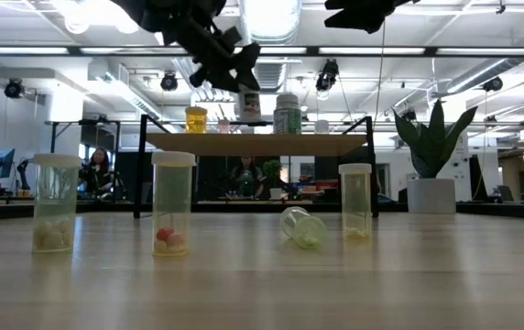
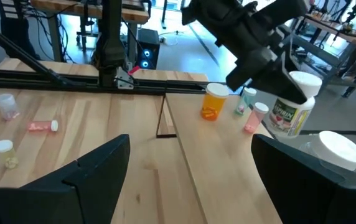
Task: Pick and place medicine bottles onto shelf by color
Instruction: Put the white medicine bottle on the shelf
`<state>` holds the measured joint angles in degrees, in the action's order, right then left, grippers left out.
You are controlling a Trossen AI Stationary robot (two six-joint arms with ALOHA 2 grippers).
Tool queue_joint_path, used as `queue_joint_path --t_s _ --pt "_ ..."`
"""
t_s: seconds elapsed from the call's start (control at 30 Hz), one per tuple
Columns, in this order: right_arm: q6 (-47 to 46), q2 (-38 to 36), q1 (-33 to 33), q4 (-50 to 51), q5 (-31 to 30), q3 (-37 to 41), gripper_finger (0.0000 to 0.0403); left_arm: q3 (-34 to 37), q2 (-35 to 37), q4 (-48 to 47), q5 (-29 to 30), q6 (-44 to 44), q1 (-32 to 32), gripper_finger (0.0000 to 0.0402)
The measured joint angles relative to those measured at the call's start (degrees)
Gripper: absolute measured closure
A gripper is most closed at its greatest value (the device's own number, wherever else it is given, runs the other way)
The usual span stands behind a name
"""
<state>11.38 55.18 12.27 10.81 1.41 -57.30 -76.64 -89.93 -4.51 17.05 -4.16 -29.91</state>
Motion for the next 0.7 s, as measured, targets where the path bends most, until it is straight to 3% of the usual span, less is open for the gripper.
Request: queue_joint_path --t_s 0.7 --pt "-0.99 0.01 0.02 -1.66 -0.02 0.0 0.0077 6.82 0.0 7.34 -0.12 0.0 -0.09 0.0226"
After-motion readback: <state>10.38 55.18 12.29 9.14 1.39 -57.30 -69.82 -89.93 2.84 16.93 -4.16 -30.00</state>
